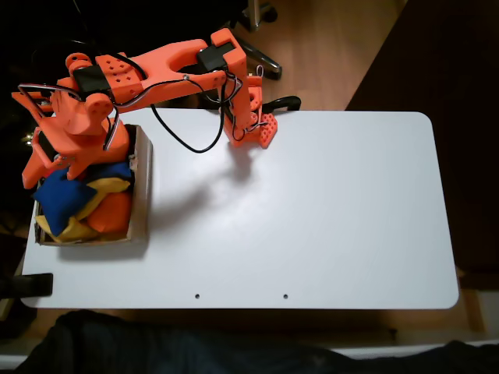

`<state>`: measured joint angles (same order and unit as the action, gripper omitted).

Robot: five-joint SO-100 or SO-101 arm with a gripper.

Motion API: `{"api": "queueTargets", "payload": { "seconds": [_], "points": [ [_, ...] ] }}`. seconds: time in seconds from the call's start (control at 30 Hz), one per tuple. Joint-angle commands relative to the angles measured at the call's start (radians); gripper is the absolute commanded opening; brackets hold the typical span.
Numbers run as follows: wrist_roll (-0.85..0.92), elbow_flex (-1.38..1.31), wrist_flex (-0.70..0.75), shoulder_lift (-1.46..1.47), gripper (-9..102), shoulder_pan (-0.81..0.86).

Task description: Grasp a bag and put it in the box.

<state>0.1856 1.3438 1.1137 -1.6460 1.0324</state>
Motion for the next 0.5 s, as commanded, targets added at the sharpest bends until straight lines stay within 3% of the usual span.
{"api": "queueTargets", "payload": {
  "seconds": [0.0, 0.47],
  "points": [
    [0.005, 0.009, -0.009, -0.069, 52, -0.012],
    [-0.008, 0.087, -0.011, -0.212, 59, -0.061]
  ]
}}
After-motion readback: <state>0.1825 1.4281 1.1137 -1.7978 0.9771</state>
